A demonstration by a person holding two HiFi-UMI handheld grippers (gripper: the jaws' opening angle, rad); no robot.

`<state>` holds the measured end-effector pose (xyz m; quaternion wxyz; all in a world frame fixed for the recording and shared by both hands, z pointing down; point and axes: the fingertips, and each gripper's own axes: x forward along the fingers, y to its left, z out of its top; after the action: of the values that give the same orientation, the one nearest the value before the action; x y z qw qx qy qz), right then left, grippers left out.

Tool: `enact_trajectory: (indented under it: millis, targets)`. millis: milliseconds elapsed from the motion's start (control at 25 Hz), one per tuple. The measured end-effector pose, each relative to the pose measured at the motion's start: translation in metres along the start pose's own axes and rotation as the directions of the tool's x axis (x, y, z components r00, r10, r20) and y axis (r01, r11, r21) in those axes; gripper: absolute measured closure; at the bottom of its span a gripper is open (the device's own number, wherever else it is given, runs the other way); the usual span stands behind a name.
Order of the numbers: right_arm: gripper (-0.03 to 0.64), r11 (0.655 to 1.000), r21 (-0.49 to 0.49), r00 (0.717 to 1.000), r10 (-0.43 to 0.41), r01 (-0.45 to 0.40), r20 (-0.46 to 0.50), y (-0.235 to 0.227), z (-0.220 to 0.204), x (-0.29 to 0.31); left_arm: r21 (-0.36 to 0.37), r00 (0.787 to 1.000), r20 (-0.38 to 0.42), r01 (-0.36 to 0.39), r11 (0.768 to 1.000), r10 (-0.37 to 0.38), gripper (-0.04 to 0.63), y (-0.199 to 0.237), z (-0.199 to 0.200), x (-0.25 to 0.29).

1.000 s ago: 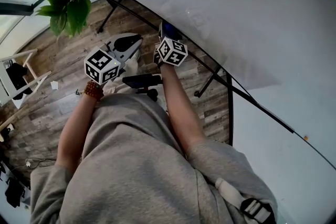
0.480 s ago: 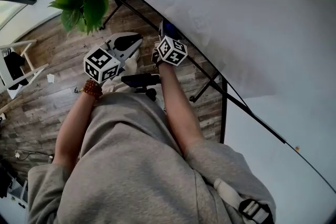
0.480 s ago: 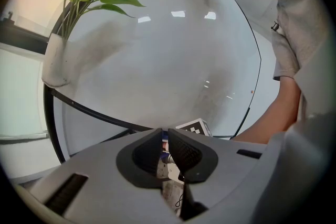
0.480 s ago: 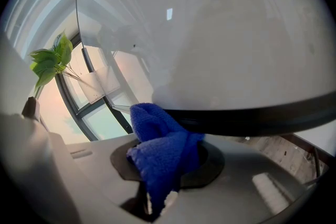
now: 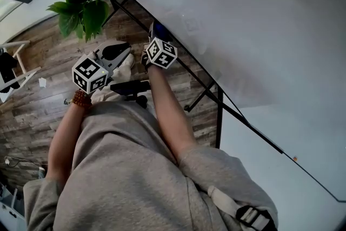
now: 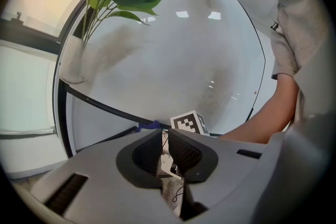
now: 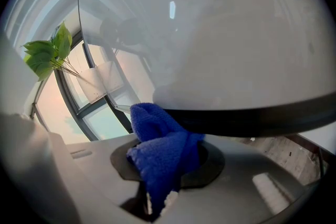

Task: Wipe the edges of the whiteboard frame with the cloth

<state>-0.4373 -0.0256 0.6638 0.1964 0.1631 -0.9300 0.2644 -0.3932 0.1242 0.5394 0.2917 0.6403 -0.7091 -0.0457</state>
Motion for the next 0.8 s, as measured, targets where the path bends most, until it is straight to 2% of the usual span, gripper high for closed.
enact_trajectory:
  millis: [560,800]
  targets:
    - [0.499,0.999,-0.018,0.999,0.042,-0.042,-0.006,0.032,0.002,0.029,-0.025,0.997,0.002,-0.071,0.997,0.071,0.554,0.021,-0.007,-0.028]
    - [0.497,0.996,-0.028,0.997,0.083,-0.083,-0.001,0.053,0.004,0.047,-0.034,0.992,0.003,-0.125,0.992,0.125,0.554,0.034,-0.010,-0.048]
